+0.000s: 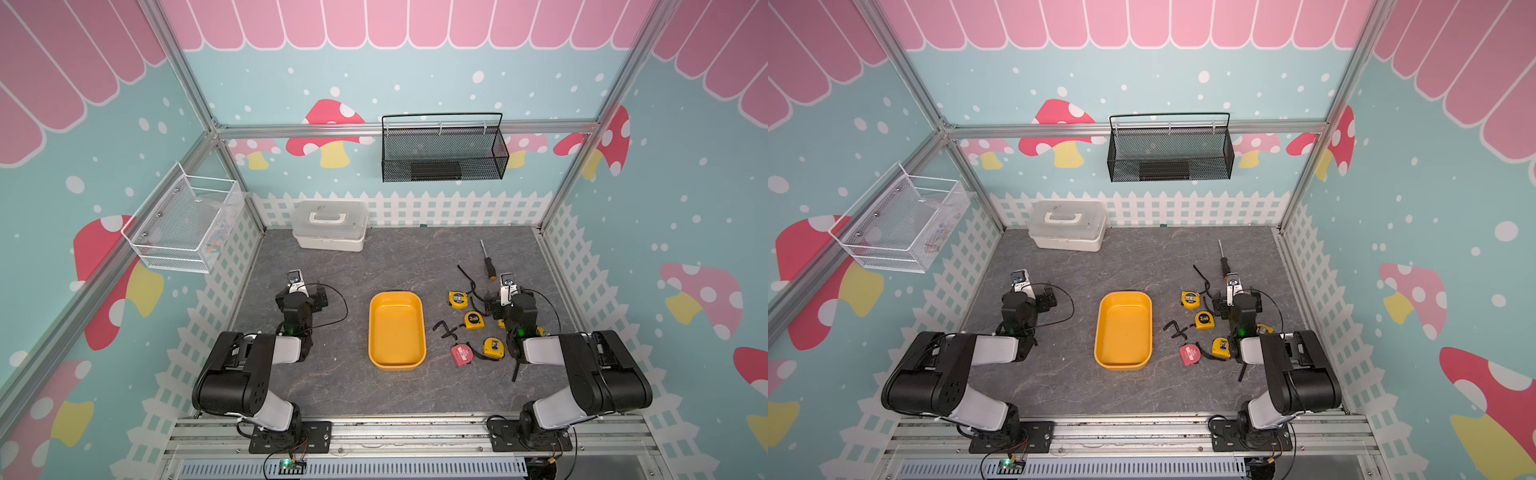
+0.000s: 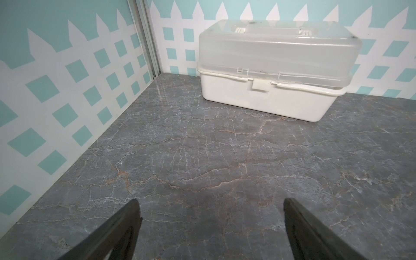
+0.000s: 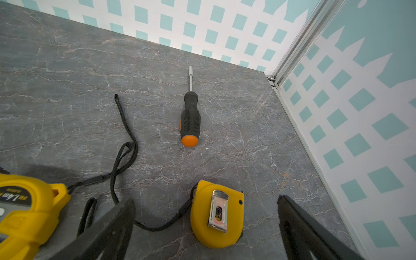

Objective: Take the tape measure out of the storage box
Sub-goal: Reset both arms

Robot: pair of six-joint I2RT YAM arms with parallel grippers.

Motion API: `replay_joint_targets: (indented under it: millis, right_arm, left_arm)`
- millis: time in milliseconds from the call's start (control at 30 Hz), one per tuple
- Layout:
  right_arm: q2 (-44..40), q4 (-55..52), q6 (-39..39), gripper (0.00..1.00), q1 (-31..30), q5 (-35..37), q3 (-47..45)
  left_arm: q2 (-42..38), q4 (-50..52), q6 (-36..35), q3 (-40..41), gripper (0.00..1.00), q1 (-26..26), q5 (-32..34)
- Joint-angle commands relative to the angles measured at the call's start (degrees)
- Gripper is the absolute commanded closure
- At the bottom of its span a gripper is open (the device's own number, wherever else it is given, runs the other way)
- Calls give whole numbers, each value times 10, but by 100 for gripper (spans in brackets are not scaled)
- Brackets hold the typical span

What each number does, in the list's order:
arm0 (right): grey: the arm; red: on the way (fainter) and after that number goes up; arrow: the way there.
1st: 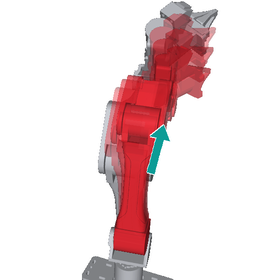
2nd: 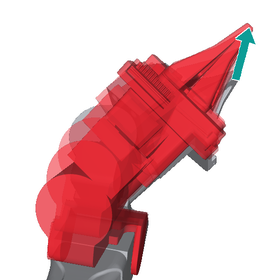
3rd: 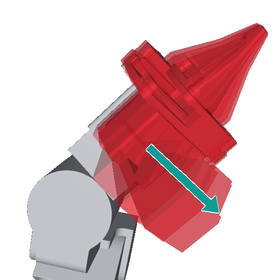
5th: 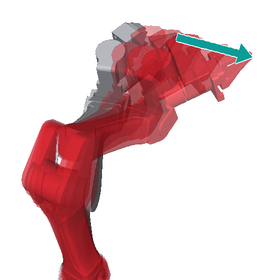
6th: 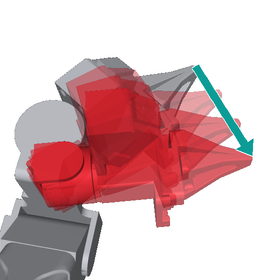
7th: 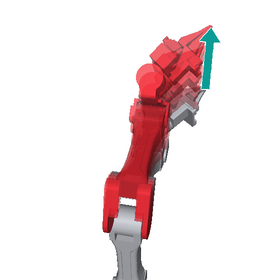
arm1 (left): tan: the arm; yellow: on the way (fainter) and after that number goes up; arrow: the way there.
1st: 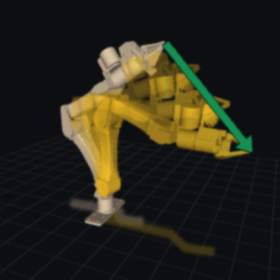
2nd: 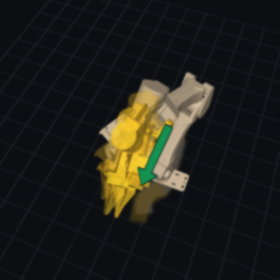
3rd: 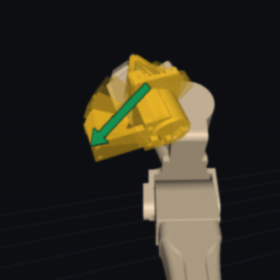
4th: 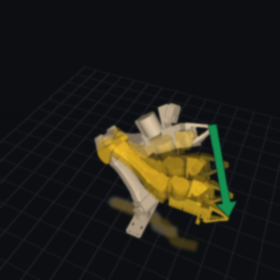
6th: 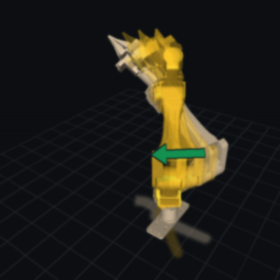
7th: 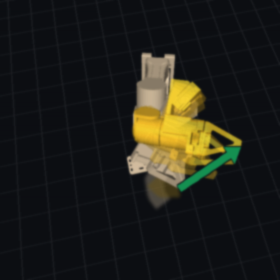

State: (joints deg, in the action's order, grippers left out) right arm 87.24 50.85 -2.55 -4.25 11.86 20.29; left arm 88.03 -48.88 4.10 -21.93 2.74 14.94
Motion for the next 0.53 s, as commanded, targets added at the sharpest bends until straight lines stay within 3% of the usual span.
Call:
replay_joint_targets:
  millis: [0,500]
  right_arm:
    - [-1,7,-1,1,-3,6,5]
    - [-2,7,-1,1,-3,5,4]
  left_arm:
    - [-1,-16,-3,-4,1,-3,-10]
    - [-3,-5,-2,-8,1,-1,-10]
